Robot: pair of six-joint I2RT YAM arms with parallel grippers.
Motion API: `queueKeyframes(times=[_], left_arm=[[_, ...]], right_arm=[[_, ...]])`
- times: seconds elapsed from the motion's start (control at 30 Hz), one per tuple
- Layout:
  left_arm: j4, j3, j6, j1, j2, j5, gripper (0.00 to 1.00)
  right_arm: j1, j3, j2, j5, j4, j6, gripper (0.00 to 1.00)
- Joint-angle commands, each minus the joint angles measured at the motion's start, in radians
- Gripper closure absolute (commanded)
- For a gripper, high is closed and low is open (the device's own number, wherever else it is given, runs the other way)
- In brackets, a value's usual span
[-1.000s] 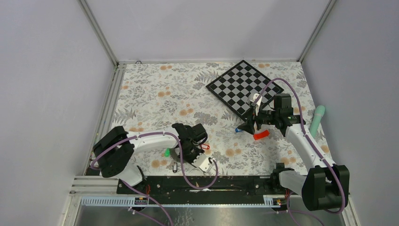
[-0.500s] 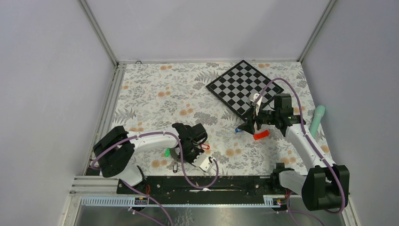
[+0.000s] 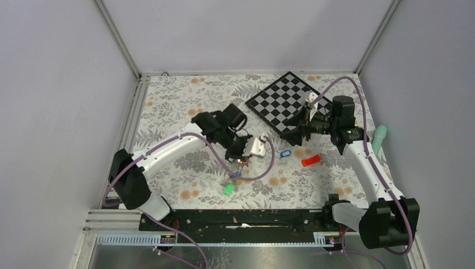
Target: Put the keys on the keyring
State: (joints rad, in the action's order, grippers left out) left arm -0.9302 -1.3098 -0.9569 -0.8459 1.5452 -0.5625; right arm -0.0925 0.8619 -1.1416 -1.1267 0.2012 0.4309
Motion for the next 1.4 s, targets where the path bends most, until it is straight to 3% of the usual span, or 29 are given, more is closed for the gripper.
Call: queueKeyframes(times=[0.0, 0.23, 0.4, 0.93, 1.23, 1.37], left_arm=[[0.041, -0.196, 0.195, 0.082, -0.005, -0.21, 1.0], [0.252, -0.311, 0.506, 0.135, 0.023, -0.244, 1.0], [0.397, -0.29, 0.644, 0.139, 0.008, -0.23, 1.0], [0.547, -0.183, 0.787, 0.143, 0.005, -0.328, 1.0], [0.549, -0.135, 0.687, 0.154, -0.011, -0.474, 1.0], [0.55, -0.126, 0.678, 0.156, -0.017, -0.493, 1.0]], right_arm=[[-0.02, 0.102, -0.025, -0.102, -0.119, -0.157, 0.29], [-0.06, 0.134, -0.059, -0.1, -0.306, -0.325, 0.29], [-0.093, 0.172, -0.077, -0.099, -0.304, -0.351, 0.32], [-0.138, 0.165, -0.078, -0.137, -0.13, -0.175, 0.39], [-0.139, 0.147, -0.042, -0.086, 0.05, 0.037, 0.4], [-0.143, 0.131, -0.041, -0.072, 0.031, 0.027, 0.42]])
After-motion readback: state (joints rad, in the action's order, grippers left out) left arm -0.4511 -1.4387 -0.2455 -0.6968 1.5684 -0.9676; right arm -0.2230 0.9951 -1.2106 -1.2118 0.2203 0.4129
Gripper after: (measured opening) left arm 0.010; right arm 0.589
